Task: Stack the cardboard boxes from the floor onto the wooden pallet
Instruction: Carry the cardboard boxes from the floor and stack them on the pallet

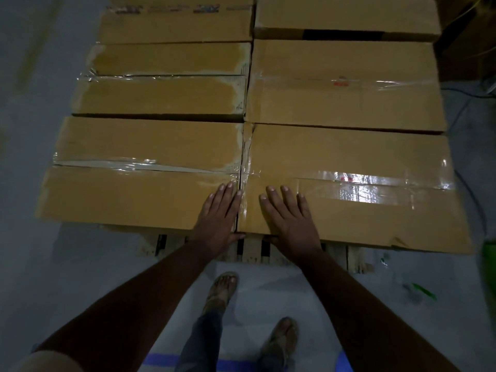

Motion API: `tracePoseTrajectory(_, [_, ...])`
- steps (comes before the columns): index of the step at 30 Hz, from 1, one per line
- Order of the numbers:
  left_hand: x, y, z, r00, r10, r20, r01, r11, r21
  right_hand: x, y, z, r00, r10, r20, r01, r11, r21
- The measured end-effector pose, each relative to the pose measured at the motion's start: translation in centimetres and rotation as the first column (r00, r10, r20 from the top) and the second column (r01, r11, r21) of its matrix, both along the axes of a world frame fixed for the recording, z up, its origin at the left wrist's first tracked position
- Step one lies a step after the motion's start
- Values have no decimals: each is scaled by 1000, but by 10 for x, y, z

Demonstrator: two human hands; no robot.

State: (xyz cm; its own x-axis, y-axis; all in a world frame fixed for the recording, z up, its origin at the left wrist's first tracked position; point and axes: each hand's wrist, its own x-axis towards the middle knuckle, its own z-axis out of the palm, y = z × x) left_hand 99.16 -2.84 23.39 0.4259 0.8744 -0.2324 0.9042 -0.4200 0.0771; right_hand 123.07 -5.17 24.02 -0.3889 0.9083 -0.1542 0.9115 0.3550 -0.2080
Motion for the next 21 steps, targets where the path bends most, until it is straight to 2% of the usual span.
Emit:
tracePoseTrajectory(2, [6,1,3,1000,26,3,-26,999,-30,8,-1,4,1000,31,1,-31,999,-26])
tracePoseTrajectory(4, [13,2,6,1000,19,-15,-20,998,-56,26,-5,11,999,-3,35,4,999,-45])
tracePoseTrajectory(6, [19,5,9,999,-5,-47,2,998,-70,57,-12,19,984,-149,95,156,985,-75])
tracePoseTrajectory(8, [24,7,12,999,-8,-53,2,995,-96,95,-24,27,930,-322,178,346,930,-123])
tracePoseTrajectory(10, [27,9,17,999,-3,-46,-3,992,-127,133,-40,32,821,-507,262,552,822,-140])
tracePoseTrajectory(12, [33,12,24,999,7,-48,-15,986,-164,165,-53,34,630,-727,272,774,614,-154])
tracePoseTrajectory(13, [37,12,24,998,21,-52,-30,984,-177,178,-58,34,528,-814,242,849,498,-178])
tracePoseTrajectory(14, [42,12,25,997,39,-62,-49,983,-178,190,-62,31,463,-858,222,882,423,-208])
tracePoseTrajectory(15, [47,12,25,995,61,-82,-74,982,-176,201,-63,29,443,-870,215,889,396,-230])
tracePoseTrajectory(17, [56,11,23,985,111,-130,-133,976,-175,219,-61,24,482,-848,220,871,438,-222])
tracePoseTrajectory(20, [66,8,16,972,167,-164,-184,978,-99,234,-54,21,596,-777,204,800,553,-233])
tracePoseTrajectory(21, [69,7,16,968,179,-178,-198,975,-96,237,-51,22,597,-780,185,796,549,-254])
